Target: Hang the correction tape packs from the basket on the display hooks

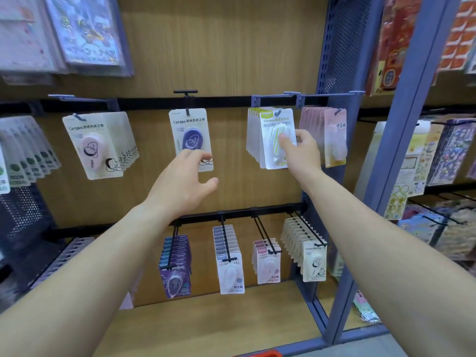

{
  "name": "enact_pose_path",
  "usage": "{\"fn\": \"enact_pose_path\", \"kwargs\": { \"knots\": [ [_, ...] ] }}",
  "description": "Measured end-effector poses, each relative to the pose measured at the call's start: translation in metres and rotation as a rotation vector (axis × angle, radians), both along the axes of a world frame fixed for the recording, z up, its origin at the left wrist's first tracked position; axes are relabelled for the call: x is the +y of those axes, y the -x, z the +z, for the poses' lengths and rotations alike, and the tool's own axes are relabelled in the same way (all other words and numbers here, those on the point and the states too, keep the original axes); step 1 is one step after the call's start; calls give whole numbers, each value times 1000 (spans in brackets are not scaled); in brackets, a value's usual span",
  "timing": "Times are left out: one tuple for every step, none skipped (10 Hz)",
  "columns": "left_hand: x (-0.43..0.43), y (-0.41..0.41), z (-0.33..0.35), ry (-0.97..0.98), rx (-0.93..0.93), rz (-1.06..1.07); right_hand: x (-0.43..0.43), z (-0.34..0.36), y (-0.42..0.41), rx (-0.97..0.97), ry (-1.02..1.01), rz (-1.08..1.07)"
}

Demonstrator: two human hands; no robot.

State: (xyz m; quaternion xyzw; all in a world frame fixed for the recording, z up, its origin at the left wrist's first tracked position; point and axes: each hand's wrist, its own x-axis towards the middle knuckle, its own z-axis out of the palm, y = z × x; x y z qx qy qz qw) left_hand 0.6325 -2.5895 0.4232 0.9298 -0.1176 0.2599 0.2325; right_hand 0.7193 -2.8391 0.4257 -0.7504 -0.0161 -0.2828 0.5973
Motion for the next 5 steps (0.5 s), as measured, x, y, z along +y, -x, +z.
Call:
{"fn": "enact_pose_path", "kwargs": {
  "knots": [
    [3,-4,1,1,25,6,5,-8,-4,33,107,-16],
    [8,-3,0,-11,63,15,9,-13,-5,84,204,-47],
    [16,3,0,-28,92,19,14,-20,-1,254,417,-128],
    [28,17,-1,-52,117,46,21,-30,19,405,663,-204],
    [39,31,-7,-116,154,86,31,-32,49,423,846,-202]
  ]
}}
